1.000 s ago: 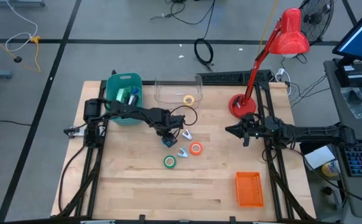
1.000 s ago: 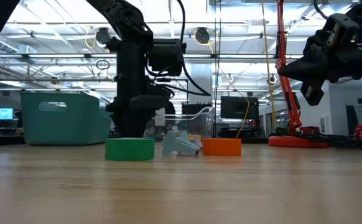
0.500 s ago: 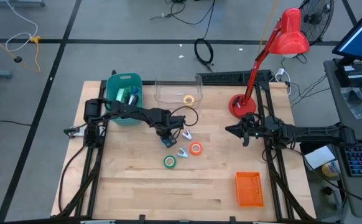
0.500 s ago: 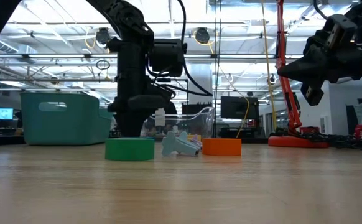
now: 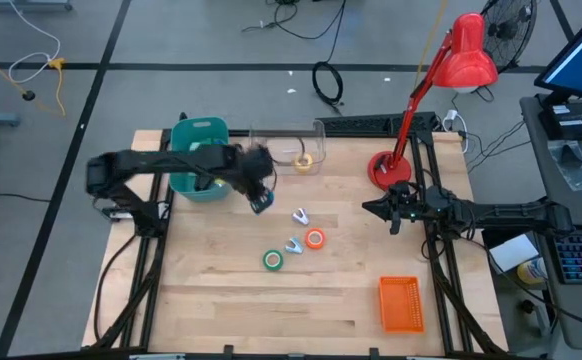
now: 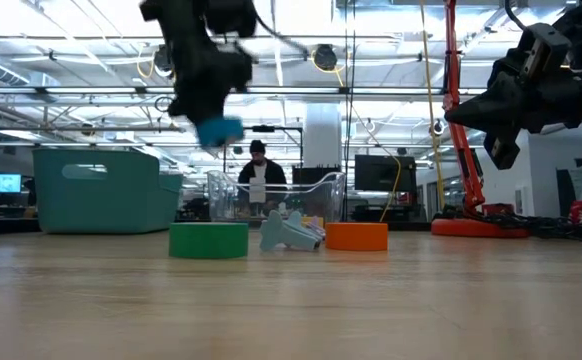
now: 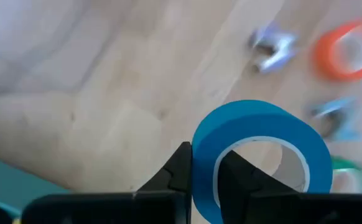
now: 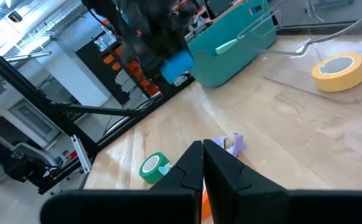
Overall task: Pick and place Stapler, Stapler remover, tape
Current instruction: Put the blue tape into the transparent bin
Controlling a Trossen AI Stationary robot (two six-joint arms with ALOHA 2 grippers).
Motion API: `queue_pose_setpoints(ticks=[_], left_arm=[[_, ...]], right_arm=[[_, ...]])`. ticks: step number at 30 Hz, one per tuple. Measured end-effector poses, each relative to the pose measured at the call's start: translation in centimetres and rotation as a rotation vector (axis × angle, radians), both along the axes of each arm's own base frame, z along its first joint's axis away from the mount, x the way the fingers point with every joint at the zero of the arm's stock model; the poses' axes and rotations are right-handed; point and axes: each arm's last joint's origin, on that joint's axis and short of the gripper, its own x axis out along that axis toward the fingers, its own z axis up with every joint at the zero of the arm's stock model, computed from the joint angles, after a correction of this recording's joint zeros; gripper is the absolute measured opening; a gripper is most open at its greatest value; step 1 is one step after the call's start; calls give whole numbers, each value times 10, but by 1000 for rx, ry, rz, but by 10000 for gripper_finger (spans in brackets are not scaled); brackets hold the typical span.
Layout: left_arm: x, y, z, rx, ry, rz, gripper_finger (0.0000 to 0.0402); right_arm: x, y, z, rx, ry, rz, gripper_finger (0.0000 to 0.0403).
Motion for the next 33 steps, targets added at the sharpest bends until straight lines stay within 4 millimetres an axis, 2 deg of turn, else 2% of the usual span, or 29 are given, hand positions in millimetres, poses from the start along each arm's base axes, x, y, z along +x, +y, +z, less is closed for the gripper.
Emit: queue_pose_setpoints(ticks=[3, 7, 13, 20, 22, 29, 33], left_arm=[[-11, 6, 37, 3, -227, -55, 40], [-23, 10, 83, -9, -573, -228, 40], [-29, 7, 122, -80, -935, -499, 40], [-27, 1, 144, -204, -1173, -820, 40], [-27, -1, 149, -233, -1209, -862, 40], [-26, 0, 150, -254, -1212, -845, 40], [-24, 5, 135, -174, -1072, -575, 40]], right_arm=[[0, 0, 0, 1, 0, 0, 4], [0, 0, 0, 1, 0, 0, 4], [0, 0, 0, 1, 0, 0, 4], [0, 0, 0, 0, 0, 0, 4], [0, 0, 0, 0, 0, 0, 4], [0, 0, 0, 0, 0, 0, 4], [0, 0, 0, 1, 0, 0, 4]])
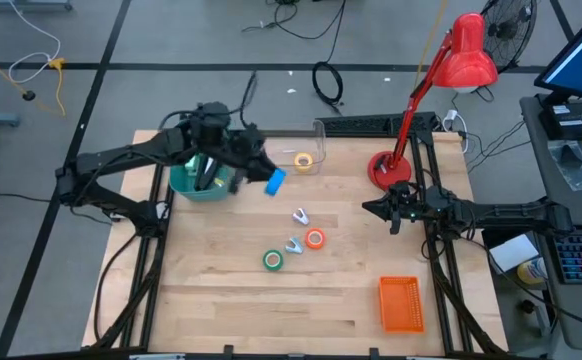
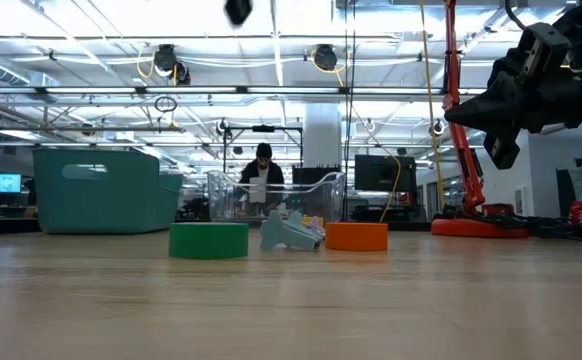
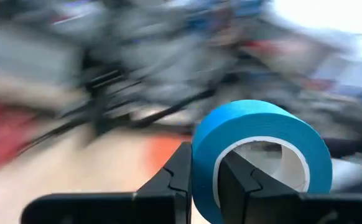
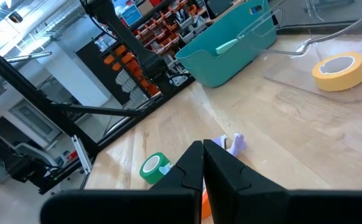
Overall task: Pick and place Stapler, Stapler remover, tape
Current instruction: Put the blue tape into the transparent bin
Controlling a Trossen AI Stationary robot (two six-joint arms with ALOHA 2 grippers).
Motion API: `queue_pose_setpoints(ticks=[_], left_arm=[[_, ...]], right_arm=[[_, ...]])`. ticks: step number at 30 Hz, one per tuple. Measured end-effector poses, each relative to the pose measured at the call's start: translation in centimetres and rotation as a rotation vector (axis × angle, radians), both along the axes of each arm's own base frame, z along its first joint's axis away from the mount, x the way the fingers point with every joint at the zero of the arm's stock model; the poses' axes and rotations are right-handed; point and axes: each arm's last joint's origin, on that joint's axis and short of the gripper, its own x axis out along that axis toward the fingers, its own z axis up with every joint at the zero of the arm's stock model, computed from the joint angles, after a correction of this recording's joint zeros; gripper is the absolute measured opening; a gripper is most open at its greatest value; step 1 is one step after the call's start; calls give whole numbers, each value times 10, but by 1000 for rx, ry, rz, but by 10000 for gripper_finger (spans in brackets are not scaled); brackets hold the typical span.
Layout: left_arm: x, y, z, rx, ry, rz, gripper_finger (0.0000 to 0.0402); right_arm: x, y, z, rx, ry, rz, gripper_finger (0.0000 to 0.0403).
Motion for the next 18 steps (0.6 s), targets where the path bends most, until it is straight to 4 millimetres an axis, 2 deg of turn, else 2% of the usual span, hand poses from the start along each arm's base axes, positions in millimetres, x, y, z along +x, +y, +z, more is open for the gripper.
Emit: queue_pose_setpoints(ticks=[4, 8, 12, 14, 18], left_arm=[[-4, 10, -24, 105, 263, 392, 40], [-6, 25, -37, 188, 400, 678, 40], [-5, 43, -44, 188, 429, 750, 40], [-5, 53, -53, 175, 482, 779, 40], [4, 78, -60, 180, 551, 823, 40]], right_arm=[[0, 0, 0, 18, -2, -1, 4], [0, 0, 0, 25, -3, -2, 4], [0, 0, 0, 27, -4, -2, 4], [0, 0, 1, 37, -10, -3, 4], [0, 0, 1, 50, -18, -4, 4]])
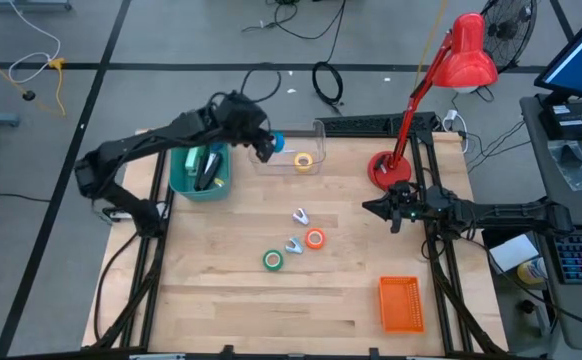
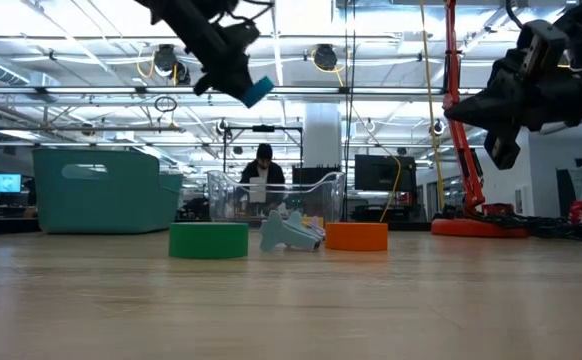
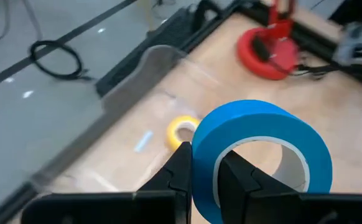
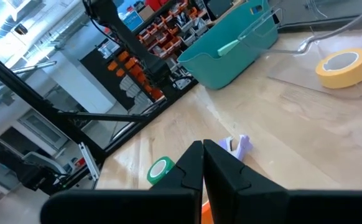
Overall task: Pick and place Stapler, Stapler remover, tape
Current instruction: Put the blue tape into the transparent bin
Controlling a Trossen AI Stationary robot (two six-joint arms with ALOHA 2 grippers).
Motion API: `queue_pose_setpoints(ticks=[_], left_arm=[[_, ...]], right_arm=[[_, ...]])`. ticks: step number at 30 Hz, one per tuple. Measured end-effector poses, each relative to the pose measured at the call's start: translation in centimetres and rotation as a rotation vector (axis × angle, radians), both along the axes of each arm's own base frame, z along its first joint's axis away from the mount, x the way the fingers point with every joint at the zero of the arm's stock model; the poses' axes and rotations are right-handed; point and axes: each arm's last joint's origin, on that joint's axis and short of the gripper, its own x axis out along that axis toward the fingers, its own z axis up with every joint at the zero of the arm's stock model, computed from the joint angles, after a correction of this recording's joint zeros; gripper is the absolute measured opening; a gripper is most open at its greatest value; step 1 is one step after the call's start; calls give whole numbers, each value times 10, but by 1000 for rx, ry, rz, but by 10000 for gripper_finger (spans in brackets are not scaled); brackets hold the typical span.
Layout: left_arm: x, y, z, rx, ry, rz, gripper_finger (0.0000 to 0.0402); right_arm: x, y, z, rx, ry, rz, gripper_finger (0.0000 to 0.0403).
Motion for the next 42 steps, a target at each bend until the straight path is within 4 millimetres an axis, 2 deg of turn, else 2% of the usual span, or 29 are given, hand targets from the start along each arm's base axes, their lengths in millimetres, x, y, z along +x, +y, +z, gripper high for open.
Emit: queue_pose_setpoints(ticks=[3, 11, 18, 29, 42], left_arm=[[12, 21, -3, 21, 78, 27, 40], [30, 80, -32, -61, 308, 64, 40], [32, 109, -69, -156, 372, 72, 40], [47, 114, -116, -213, 488, 60, 40], [60, 107, -145, -189, 600, 47, 40]], right_arm=[[0, 0, 1, -1, -12, 0, 4], [0, 0, 2, -3, -25, 0, 4], [0, 0, 2, -3, -25, 0, 4], [0, 0, 2, -4, -24, 0, 4], [0, 0, 2, -4, -25, 0, 4]])
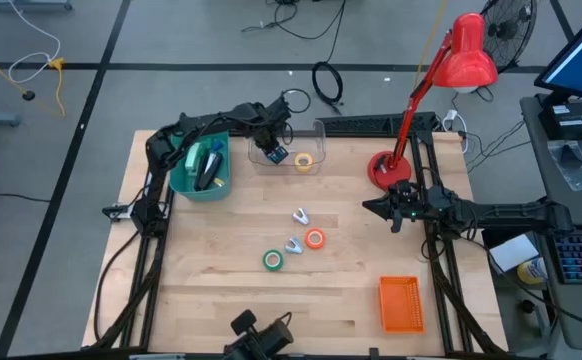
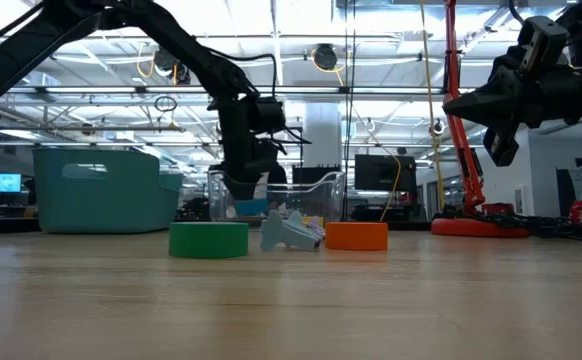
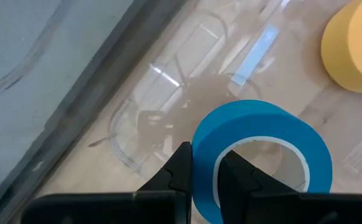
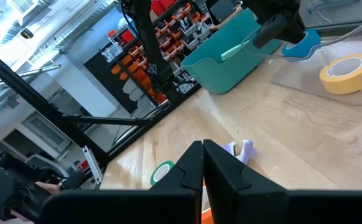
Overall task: Pick and place Stapler, Stapler remover, tape
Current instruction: Put the blue tape into the transparent bin, then put the green tape into the transparent bin
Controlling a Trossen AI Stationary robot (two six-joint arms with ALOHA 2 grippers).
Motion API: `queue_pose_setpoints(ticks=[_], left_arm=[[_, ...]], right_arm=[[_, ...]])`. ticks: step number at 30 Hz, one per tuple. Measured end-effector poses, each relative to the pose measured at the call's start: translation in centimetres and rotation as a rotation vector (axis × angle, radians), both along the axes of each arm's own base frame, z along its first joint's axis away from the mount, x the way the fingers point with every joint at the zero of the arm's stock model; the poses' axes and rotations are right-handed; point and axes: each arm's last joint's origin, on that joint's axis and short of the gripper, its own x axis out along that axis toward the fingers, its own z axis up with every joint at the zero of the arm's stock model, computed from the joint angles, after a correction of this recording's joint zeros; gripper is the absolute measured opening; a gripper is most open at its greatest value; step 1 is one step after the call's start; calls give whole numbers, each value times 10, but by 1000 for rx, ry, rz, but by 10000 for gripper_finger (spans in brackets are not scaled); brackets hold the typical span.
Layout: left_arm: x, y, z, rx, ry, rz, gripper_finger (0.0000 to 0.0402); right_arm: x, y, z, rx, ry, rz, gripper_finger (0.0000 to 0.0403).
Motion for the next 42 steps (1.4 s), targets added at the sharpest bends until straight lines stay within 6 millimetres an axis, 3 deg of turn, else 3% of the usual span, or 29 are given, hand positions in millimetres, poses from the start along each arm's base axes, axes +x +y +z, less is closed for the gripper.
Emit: queue_pose_setpoints(ticks=[13, 19, 27, 38, 42], left_arm=[[1, -2, -3, -7, 15, -9, 40], [2, -3, -3, 1, 23, -22, 67], [1, -2, -3, 9, 26, -7, 56], [3, -3, -3, 15, 23, -33, 148], [-1, -6, 18, 19, 17, -32, 159]], right_arm=[[0, 0, 0, 0, 0, 0, 4], [0, 0, 0, 0, 0, 0, 4], [0, 0, 0, 0, 0, 0, 4], [0, 0, 0, 0, 0, 1, 4], [0, 0, 0, -1, 0, 1, 4]])
